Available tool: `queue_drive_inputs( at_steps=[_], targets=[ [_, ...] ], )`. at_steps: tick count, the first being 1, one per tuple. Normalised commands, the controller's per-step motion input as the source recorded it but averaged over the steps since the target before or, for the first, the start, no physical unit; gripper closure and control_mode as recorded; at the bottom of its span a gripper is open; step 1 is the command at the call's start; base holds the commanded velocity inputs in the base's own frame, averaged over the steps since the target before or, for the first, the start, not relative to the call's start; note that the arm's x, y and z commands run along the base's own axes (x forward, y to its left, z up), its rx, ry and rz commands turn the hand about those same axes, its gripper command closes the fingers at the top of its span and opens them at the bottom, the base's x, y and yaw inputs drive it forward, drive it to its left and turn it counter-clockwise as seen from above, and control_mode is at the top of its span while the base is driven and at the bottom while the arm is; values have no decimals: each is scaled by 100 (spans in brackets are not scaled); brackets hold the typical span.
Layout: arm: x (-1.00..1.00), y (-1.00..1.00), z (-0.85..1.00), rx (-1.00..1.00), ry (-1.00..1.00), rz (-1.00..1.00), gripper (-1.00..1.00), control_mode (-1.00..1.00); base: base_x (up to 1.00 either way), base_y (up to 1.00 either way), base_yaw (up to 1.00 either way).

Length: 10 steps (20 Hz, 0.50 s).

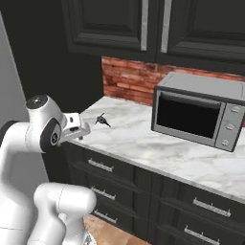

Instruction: Open the fridge, remove the peach, onion, and fish, and place them on any counter.

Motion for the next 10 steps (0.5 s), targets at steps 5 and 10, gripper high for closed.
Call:
queue_drive_inputs(
  at_steps=[5, 10],
  targets=[
    [0, 0, 0, 0, 0, 0, -100, 100, -100, 10, 0],
    [0, 0, 0, 0, 0, 0, -100, 100, -100, 97, -7]
  ],
)
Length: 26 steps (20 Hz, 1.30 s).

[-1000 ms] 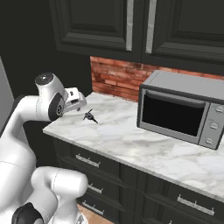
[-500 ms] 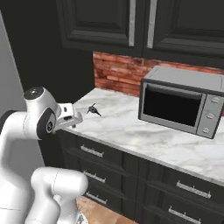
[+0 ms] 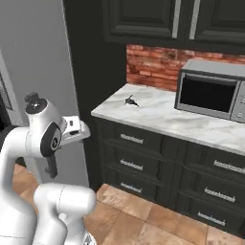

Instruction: Open the fridge, remove the peach, onion, and fish, and place them on any counter.

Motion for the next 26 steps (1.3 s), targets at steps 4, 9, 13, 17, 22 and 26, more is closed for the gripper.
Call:
queue_drive_inputs(
  at_steps=[4, 9, 13, 17, 22, 26],
  targets=[
    [0, 0, 0, 0, 0, 0, -100, 100, -91, 100, -35],
    [0, 0, 0, 0, 0, 0, -100, 100, -58, 100, -38],
    [0, 0, 0, 0, 0, 0, -100, 100, -14, 100, -27],
    [0, 0, 0, 0, 0, 0, -100, 100, 25, 100, -19],
    [0, 0, 0, 0, 0, 0, -100, 100, 66, 91, -18],
    [0, 0, 0, 0, 0, 0, -100, 100, 87, 64, -31]
  ],
)
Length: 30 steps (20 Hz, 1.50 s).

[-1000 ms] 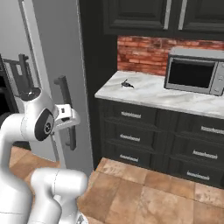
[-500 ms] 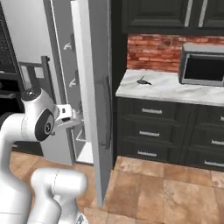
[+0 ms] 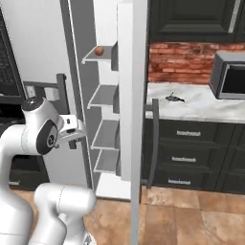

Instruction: Open the fridge, remove the peach, onion, and fish, and place them on any counter.

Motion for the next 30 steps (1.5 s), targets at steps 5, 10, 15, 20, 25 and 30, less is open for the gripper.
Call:
queue_drive_inputs(
  at_steps=[5, 10, 15, 20, 25, 30],
  targets=[
    [0, 0, 0, 0, 0, 0, -100, 100, 83, 47, -35],
    [0, 0, 0, 0, 0, 0, -100, 100, 82, 27, -21],
    [0, 0, 0, 0, 0, 0, -100, 100, 97, 26, -2],
    [0, 0, 0, 0, 0, 0, -100, 100, 35, 31, -15],
    [0, 0, 0, 0, 0, 0, -100, 100, -98, 1, -14],
    [0, 0, 0, 0, 0, 0, -100, 100, -22, 78, -2]
  ],
)
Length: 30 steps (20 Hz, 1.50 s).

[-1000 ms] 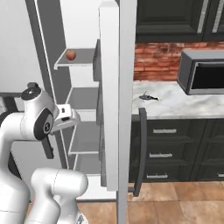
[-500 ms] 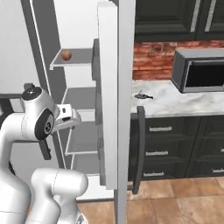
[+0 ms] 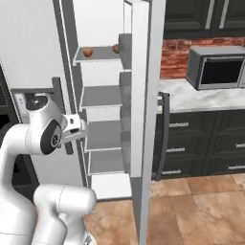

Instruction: Open the fridge, remove the peach, onion, and fish, and place them on any counter.

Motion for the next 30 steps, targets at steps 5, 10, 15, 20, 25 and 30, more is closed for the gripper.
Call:
queue_drive_inputs(
  at_steps=[5, 10, 15, 20, 25, 30],
  targets=[
    [0, 0, 0, 0, 0, 0, -100, 100, 92, 80, -5],
    [0, 0, 0, 0, 0, 0, -100, 100, 92, -36, -4],
    [0, 0, 0, 0, 0, 0, -100, 100, 87, -44, 5],
    [5, 1, 18, 2, -4, 4, -100, -100, 43, -2, 9],
    [0, 0, 98, 14, -45, 1, -100, -100, 0, 0, 0],
    [5, 6, 100, 8, -40, -4, -100, -100, 0, 0, 0]
  ],
)
